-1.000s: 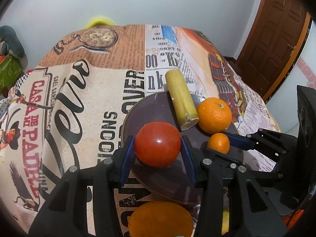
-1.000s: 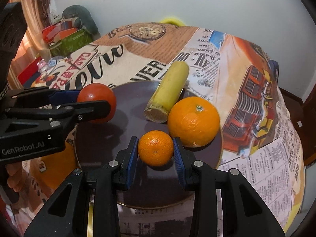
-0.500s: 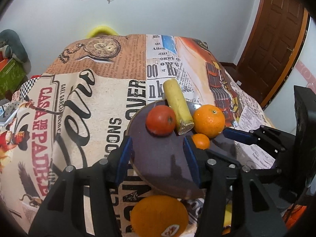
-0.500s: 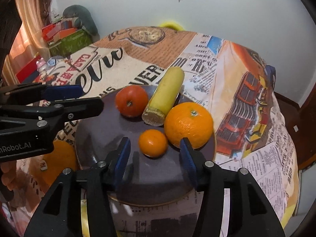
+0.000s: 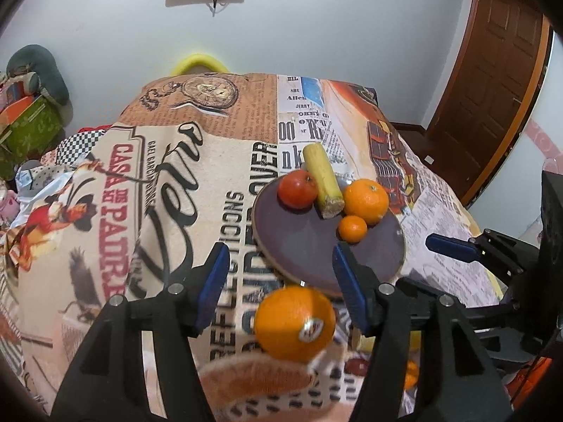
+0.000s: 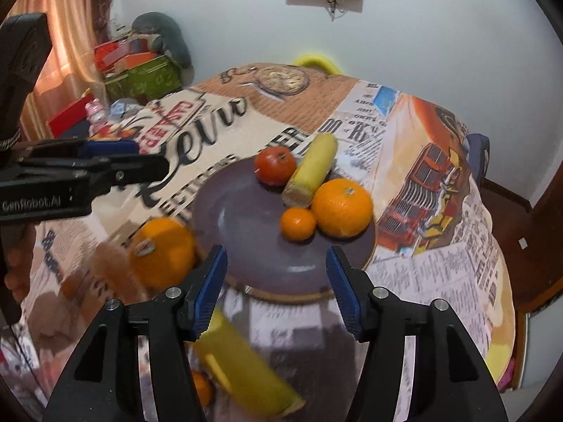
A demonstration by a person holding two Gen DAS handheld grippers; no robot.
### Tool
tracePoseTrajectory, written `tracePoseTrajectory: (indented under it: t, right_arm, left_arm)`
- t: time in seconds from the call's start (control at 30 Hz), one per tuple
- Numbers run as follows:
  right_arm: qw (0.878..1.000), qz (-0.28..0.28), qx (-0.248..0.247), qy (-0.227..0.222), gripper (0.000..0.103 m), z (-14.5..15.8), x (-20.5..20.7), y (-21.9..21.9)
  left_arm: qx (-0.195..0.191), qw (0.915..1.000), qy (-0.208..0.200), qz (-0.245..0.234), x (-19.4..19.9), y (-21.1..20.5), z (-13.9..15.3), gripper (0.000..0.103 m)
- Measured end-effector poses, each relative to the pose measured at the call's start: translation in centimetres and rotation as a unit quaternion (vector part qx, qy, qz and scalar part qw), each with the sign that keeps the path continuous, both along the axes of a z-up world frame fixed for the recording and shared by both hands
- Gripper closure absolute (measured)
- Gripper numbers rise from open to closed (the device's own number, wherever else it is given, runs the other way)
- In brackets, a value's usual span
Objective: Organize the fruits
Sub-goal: 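Grasp the stickered orange with the left tool while the right tool grasps a yellow squash, then carry the squash toward the plate with the right tool while the left tool holds the orange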
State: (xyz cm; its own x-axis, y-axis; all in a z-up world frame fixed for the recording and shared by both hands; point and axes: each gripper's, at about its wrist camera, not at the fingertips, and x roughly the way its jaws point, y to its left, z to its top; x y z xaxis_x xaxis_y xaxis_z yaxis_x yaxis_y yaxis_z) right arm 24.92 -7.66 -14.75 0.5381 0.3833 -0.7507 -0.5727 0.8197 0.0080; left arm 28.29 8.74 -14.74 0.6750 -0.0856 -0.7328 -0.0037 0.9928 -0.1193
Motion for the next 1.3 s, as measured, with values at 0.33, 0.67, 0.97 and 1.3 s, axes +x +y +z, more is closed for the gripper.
tracePoseTrajectory:
  t: [0.33,0.67,0.97,1.3]
  right_arm:
    - [0.997,0.043,-0.049,0.039,0.047,-3.8,-3.1,1.6]
    - [0.995,0.043,-0.028,0.080,0.052,-5.0,-2.5,1.2]
    - [0.999,0.014,-0.017,0.049,0.066,-3.7,-2.8,-0.4]
    - [0.997,-0.055,0.045,0.018,0.071,-0.5,-1.2,-4.9]
  left_arm:
    - [-0.002,0.9996,0.029,0.007,-3.9,0.9,-2.0,0.035]
    - [-0.013,0.9977,0.067,0.001,-4.9,0.8,-4.8,0.032]
    - [-0.020,0.9967,0.078,-0.013,-3.0,-0.9,-5.8,0.028]
    - [-0.026,0.9962,0.082,-0.009,-0.9,-1.3,-6.8,0.028]
